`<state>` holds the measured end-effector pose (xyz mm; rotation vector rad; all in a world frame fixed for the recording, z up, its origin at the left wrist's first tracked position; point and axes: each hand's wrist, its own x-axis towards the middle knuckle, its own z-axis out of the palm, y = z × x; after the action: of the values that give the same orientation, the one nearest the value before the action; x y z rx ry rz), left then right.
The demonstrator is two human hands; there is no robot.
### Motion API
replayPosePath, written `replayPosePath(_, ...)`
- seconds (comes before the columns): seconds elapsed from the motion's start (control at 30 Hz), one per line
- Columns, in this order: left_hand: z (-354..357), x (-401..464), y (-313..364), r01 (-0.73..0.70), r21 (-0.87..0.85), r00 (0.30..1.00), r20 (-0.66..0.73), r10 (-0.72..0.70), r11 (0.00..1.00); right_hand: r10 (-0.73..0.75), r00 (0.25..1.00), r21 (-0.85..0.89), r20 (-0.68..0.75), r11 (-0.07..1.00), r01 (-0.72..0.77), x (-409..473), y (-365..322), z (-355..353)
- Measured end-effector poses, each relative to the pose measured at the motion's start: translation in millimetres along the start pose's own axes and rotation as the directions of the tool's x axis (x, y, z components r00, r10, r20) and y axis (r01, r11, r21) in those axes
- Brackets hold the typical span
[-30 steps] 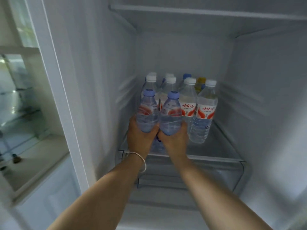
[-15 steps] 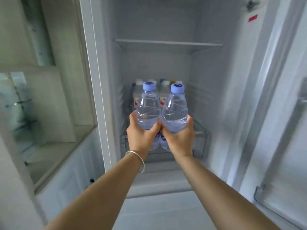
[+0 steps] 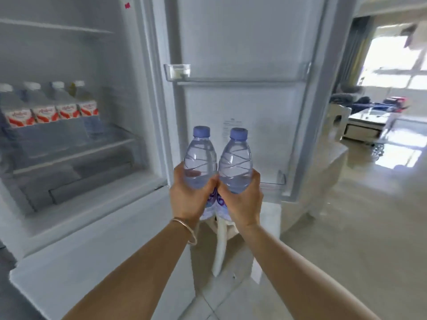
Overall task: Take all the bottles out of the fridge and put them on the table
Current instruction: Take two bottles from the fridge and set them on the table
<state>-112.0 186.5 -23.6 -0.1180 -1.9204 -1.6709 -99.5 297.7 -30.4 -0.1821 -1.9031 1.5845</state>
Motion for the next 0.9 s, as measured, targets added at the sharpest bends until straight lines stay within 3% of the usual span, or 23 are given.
replayPosePath(0.2, 142, -82, 38, 0.012, -0.038, 0.980, 0.197, -0.005, 0.999, 0.058, 0.981, -0.065, -0.183, 0.995, -0.071, 37, 40, -162)
replayPosePath(0.5, 353, -177, 68, 0.131, -0.109, 0.960, 0.261, -0.099, 0.985, 0.134, 0.961, -0.215, -0.243, 0.958, -0.188, 123, 112, -362)
replayPosePath(0.67, 428, -169, 56, 0.202, -0.057, 0.953, 0.242, -0.183, 0.978, 0.170, 0.964, -0.262, -0.203, 0.940, -0.221, 187, 151, -396)
replayPosePath(0.9, 528, -94, 0, 0.280, -0.071, 0.951, 0.153, -0.267, 0.957, 0.195, 0.971, -0.317, -0.140, 0.920, -0.230, 305, 216, -370)
